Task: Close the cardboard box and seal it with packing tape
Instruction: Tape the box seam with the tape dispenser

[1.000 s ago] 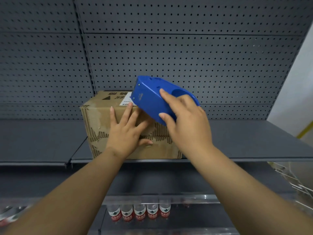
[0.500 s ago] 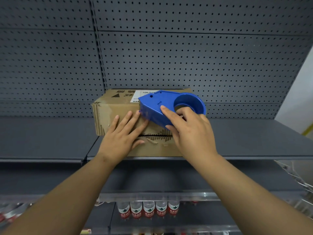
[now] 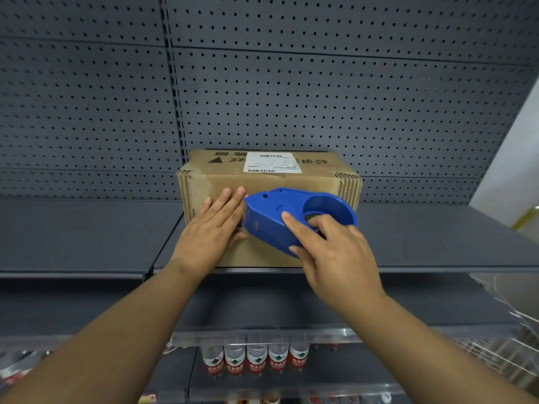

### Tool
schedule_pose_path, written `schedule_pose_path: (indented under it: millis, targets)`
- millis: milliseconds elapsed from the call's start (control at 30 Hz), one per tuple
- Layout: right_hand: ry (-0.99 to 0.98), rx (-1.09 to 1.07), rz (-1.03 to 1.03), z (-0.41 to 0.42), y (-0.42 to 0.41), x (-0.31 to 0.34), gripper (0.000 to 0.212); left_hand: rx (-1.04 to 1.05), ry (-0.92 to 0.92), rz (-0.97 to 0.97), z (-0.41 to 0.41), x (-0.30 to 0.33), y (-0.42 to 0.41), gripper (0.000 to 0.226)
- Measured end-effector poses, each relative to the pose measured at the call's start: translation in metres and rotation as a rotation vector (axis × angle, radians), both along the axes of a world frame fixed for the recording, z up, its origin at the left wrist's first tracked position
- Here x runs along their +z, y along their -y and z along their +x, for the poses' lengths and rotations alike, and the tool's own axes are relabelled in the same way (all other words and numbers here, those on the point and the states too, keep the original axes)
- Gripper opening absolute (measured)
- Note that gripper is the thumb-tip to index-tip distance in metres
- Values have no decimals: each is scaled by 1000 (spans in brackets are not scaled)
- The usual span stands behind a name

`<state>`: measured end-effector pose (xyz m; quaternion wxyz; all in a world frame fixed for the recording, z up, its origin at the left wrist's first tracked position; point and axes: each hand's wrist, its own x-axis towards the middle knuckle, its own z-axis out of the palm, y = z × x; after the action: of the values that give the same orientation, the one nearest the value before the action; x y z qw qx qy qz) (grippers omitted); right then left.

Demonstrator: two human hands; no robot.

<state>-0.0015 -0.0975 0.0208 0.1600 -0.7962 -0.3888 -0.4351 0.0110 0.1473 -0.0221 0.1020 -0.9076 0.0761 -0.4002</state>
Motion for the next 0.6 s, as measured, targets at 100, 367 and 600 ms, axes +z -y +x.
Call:
schedule_pose_path:
  millis: [100,367,600]
  targets:
    - [-8,-23,-44,1,4,-11,37,-8,-8,-21,0,-1,-3,63]
    - [-22,-79,-129,6,-4,-15,48,4,-20,-16,-1,1,-4,61]
    - [-31,-120,-156,8,-7,-16,54,-82,24,-166,-18,-3,-2,78]
